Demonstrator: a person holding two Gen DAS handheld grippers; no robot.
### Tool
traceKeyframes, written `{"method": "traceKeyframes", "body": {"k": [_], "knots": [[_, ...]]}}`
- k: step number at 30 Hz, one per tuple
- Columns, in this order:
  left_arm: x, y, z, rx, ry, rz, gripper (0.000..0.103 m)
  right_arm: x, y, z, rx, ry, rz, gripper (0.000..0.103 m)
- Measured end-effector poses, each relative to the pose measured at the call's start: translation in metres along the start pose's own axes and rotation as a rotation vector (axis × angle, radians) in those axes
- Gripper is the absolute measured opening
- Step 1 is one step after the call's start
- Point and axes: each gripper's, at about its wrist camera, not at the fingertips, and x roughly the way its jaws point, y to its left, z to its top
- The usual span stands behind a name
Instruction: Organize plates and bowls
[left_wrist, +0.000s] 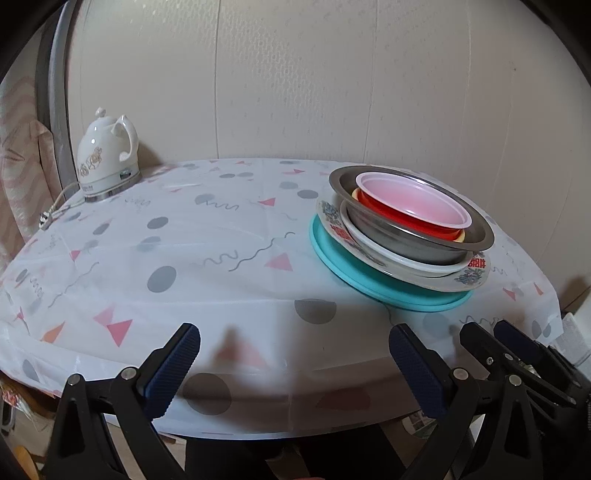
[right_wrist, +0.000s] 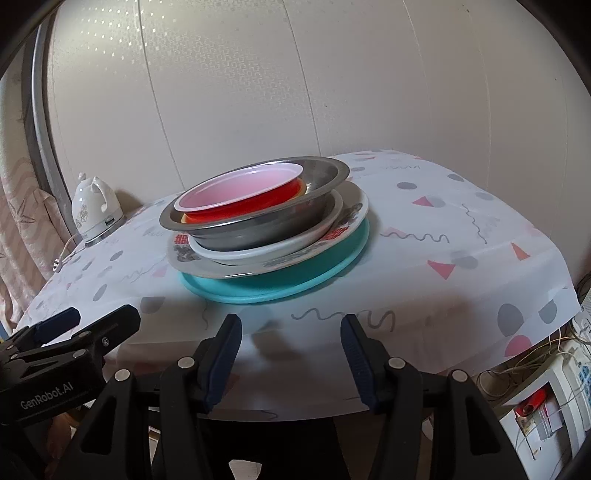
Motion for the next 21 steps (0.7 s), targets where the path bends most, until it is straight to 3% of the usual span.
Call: {"method": "traceKeyframes", "body": {"k": [21], "knots": [[0.0099,-0.0043,0.0012,0.007,0.047,0.003,0.103,0.0026,0.0015,0.0001,0.008,0.014,0.002,0.057]]}}
